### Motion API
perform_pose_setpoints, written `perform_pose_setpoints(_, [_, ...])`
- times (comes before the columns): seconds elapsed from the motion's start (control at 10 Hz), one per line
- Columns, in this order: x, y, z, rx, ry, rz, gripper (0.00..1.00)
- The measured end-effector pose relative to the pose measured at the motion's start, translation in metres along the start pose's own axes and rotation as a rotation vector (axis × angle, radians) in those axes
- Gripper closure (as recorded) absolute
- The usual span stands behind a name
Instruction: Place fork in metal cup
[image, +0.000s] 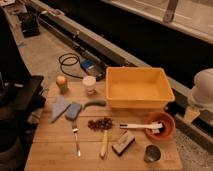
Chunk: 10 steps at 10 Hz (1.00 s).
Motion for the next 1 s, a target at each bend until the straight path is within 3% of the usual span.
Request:
perform_pose_setpoints(0.2, [-0.001,-0.002,-0.007,0.013,0.007,-0.055,0.20])
perform_pose_setpoints(0.5, [-0.037,0.014,-0.026,0.024,-0.027,-0.258,0.20])
perform_pose_setpoints(0.8, [-0.100,0.053,-0.046,0.027,-0.119,-0.469,0.20])
perform_pose_setpoints(1.0, [-0.135,0.081,-0.057,0.019,-0.206,-0.601,0.20])
